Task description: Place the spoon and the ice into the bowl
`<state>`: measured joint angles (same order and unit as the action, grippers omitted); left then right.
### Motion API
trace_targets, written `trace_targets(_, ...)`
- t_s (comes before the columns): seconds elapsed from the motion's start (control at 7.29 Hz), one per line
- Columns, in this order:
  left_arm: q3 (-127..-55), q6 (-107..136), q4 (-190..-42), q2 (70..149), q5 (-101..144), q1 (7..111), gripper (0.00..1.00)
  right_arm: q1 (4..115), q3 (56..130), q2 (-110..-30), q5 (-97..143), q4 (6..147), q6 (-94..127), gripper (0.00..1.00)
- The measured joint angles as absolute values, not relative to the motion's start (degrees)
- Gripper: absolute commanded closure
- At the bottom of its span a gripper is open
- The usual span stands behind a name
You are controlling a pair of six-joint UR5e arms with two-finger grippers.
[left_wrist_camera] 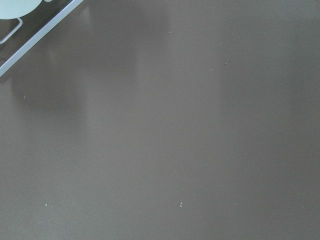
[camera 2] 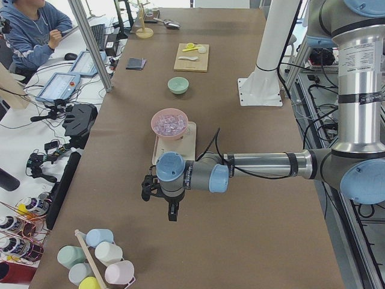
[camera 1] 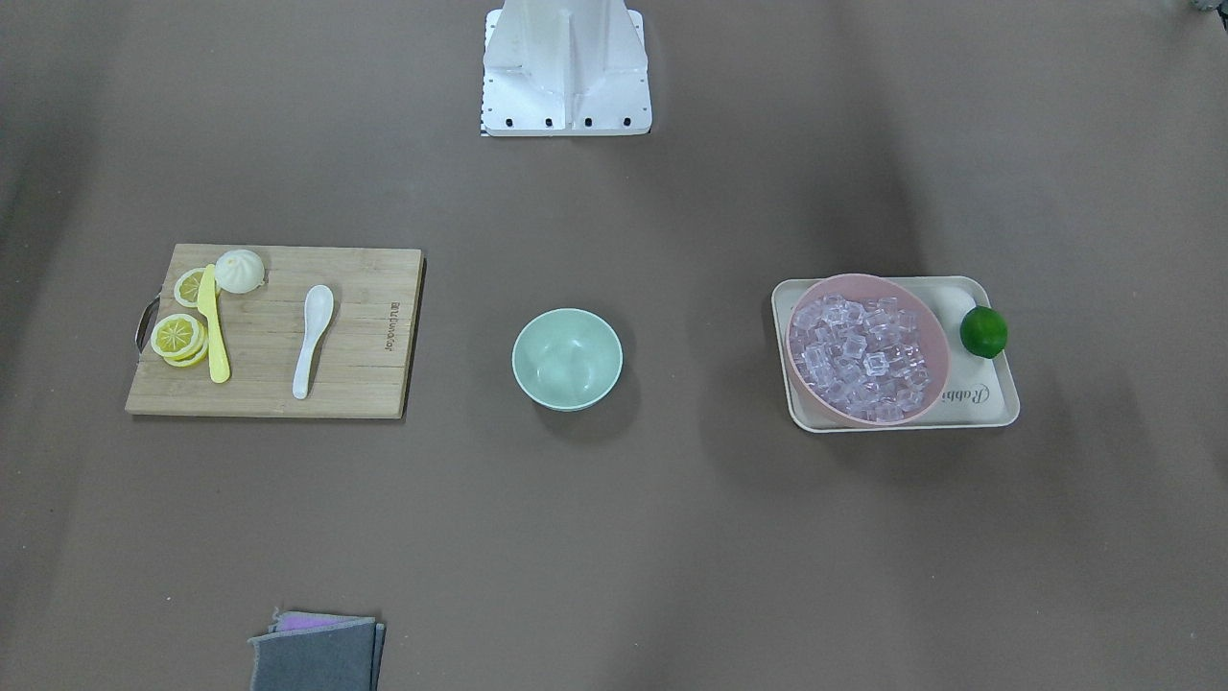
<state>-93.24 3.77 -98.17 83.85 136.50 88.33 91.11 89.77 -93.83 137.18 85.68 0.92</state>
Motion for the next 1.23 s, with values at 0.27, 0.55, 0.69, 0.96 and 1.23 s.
trace_targets(0.27,-93.2,3.8,-98.1,83.8,136.4,88.3,0.02,91.1,89.8,-93.8,136.8,85.7,0.9,0.00)
trace_targets(0.55,-93.4,3.9,-98.2,83.8,136.3,88.4,0.02,91.1,89.8,-94.0,136.8,85.3,0.9,0.00)
trace_targets(0.69,-93.8,3.9,-98.3,83.8,136.6,88.4,0.02,91.1,89.9,-94.1,137.0,85.1,1.0,0.00)
trace_targets(0.96,-95.4,4.0,-98.3,85.6,137.6,88.3,0.02,91.1,90.5,-93.9,137.0,85.0,1.4,0.00)
trace_targets(1.23,-98.4,6.9,-98.3,87.3,141.7,88.2,0.02,90.9,90.8,-92.8,137.1,85.1,1.7,0.00)
